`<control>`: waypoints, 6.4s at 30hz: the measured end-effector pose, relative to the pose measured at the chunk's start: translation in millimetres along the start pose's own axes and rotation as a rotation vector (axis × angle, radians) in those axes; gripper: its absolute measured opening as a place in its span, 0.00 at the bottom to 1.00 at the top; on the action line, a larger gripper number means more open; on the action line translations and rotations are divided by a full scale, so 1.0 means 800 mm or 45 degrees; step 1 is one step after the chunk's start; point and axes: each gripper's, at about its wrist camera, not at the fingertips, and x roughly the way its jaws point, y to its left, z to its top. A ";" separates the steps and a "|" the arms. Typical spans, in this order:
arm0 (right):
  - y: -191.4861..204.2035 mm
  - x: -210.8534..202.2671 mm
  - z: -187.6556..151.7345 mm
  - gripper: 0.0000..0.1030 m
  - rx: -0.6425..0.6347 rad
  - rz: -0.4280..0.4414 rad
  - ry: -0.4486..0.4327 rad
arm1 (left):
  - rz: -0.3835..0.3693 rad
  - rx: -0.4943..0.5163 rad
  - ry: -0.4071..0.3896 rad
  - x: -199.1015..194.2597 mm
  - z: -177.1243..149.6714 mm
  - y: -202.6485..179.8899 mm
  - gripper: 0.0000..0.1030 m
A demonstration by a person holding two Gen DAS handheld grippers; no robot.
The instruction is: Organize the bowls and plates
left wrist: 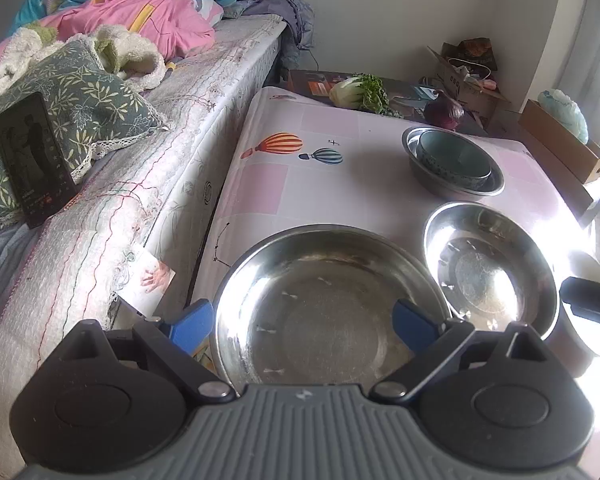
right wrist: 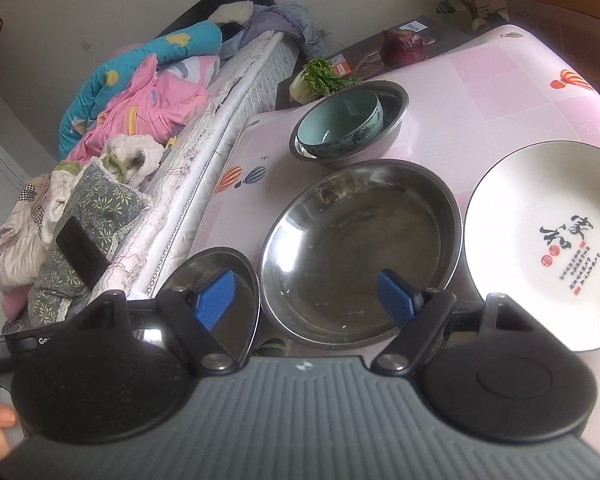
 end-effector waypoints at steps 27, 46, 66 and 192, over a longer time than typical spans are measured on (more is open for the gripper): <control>0.051 0.084 -0.063 0.65 0.043 0.044 0.161 | 0.107 -0.017 0.020 0.044 -0.051 0.047 0.85; 0.056 0.131 -0.062 0.30 0.084 0.029 0.191 | 0.044 -0.038 0.117 0.077 -0.043 0.040 0.48; 0.038 0.088 -0.096 0.13 0.047 0.082 0.295 | -0.100 0.014 0.195 0.028 -0.090 0.033 0.47; 0.036 0.083 -0.092 0.16 -0.035 -0.017 0.197 | -0.019 0.090 0.159 0.034 -0.090 0.009 0.49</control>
